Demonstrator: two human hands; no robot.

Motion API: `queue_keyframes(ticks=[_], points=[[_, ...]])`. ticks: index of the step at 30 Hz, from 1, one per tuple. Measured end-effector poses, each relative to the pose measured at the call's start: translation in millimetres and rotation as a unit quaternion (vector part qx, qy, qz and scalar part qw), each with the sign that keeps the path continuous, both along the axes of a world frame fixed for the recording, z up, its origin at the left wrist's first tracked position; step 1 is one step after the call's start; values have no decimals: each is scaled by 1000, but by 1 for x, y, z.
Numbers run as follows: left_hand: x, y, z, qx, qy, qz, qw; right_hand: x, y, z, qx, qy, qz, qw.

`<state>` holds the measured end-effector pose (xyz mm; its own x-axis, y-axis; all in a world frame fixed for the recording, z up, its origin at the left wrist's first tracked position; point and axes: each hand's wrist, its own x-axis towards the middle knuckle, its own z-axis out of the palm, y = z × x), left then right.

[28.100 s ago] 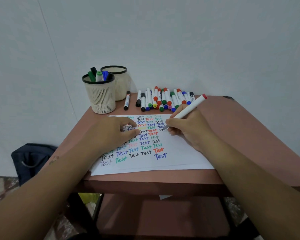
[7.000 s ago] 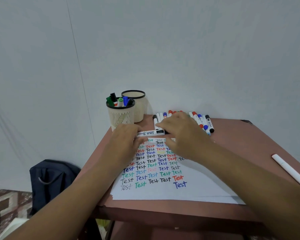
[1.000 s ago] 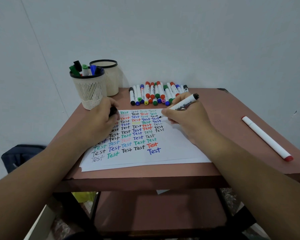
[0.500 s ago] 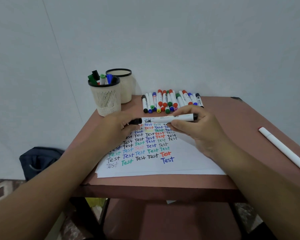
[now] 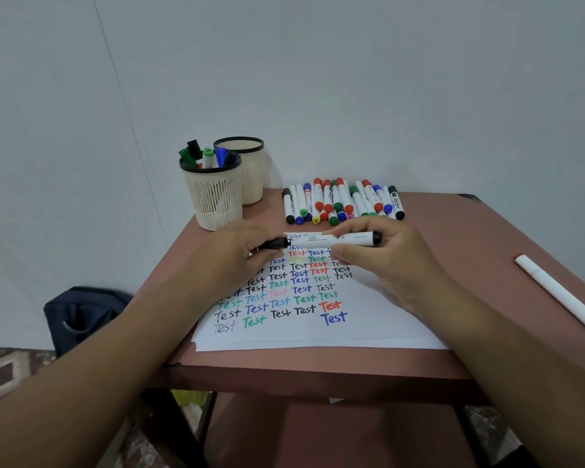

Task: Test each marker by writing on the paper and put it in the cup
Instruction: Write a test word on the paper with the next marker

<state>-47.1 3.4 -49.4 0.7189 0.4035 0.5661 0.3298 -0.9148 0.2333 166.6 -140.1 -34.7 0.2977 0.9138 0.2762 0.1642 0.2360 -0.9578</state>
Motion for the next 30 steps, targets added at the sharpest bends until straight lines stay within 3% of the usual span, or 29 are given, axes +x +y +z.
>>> queue_keyframes(ticks=[9, 17, 24, 26, 30], points=[[0, 3, -1, 16, 6, -38, 999, -7, 5, 2, -38, -50, 6, 998], [-2, 4, -5, -2, 11, 6, 1000, -14, 18, 15, -45, -165, -19, 985], [-4, 8, -4, -33, 10, 43, 998, -18, 36, 19, -46, -208, -25, 977], [-4, 8, -4, -40, 7, 45, 998, -17, 37, 21, -57, -264, -25, 962], [1, 9, -4, -60, 7, 51, 997, -15, 41, 34, -92, -458, -25, 884]])
